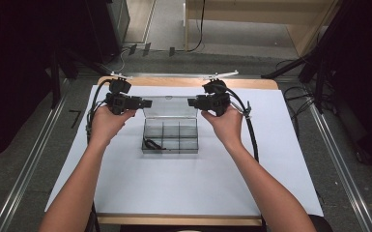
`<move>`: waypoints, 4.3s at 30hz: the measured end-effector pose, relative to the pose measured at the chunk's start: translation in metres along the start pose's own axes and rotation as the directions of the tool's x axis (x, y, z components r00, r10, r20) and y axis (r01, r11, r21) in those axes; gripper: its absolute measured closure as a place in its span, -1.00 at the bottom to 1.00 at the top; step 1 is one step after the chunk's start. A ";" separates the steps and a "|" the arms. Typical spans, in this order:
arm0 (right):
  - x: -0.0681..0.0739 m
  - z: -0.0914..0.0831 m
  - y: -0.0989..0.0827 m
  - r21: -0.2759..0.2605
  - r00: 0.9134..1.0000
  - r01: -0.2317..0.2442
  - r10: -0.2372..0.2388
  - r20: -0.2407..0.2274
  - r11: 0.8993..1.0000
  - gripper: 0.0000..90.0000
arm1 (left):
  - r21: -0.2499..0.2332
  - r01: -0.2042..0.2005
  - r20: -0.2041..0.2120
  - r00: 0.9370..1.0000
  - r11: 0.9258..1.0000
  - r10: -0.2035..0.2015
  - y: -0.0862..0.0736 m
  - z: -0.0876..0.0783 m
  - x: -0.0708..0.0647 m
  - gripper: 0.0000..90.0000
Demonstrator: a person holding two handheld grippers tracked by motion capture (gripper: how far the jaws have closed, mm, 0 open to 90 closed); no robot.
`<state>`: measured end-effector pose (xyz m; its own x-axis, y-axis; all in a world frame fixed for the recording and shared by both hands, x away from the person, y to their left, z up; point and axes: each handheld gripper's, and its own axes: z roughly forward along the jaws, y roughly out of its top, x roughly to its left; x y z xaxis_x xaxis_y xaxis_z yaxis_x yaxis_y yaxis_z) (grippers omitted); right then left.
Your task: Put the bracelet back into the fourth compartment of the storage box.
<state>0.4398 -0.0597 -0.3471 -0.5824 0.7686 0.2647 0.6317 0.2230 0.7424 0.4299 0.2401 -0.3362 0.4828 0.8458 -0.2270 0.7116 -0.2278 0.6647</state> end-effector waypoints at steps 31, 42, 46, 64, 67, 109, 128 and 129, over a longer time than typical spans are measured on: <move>0.008 -0.008 -0.016 0.006 0.999 0.022 -0.022 -0.025 1.000 0.19 | 0.010 0.012 0.027 1.000 1.000 -0.012 -0.019 -0.010 -0.009 -0.04; 0.011 -0.011 -0.030 0.005 0.999 0.019 -0.019 -0.030 1.000 0.19 | 0.015 0.018 0.032 0.999 1.000 -0.018 -0.031 -0.013 -0.011 -0.05; 0.011 -0.011 -0.033 0.007 0.999 0.012 -0.012 -0.037 1.000 0.19 | 0.013 0.022 0.036 0.999 1.000 -0.023 -0.035 -0.014 -0.011 -0.05; 0.015 -0.013 -0.049 0.018 0.999 0.019 -0.018 -0.042 1.000 0.15 | 0.019 0.016 0.035 0.999 1.000 -0.017 -0.052 -0.009 -0.018 -0.07; 0.015 -0.014 -0.051 0.019 0.999 0.021 -0.020 -0.046 1.000 0.15 | 0.014 0.012 0.035 0.999 1.000 -0.012 -0.054 -0.010 -0.019 -0.07; 0.018 -0.014 -0.081 0.044 0.998 0.015 -0.012 -0.061 0.999 0.13 | 0.014 0.004 0.043 0.999 1.000 -0.005 -0.082 -0.007 -0.023 -0.10; 0.018 -0.011 -0.092 0.063 0.998 0.016 -0.012 -0.060 0.998 0.13 | 0.013 -0.013 0.053 0.998 1.000 0.013 -0.095 -0.003 -0.024 -0.10; 0.018 -0.011 -0.093 0.068 0.998 0.013 -0.009 -0.059 0.998 0.13 | 0.011 -0.013 0.054 0.998 1.000 0.012 -0.096 -0.002 -0.024 -0.10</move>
<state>0.3651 -0.0729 -0.4042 -0.6175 0.7296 0.2940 0.6573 0.2732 0.7024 0.3492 0.2428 -0.3932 0.5183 0.8157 -0.2569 0.7110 -0.2441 0.6595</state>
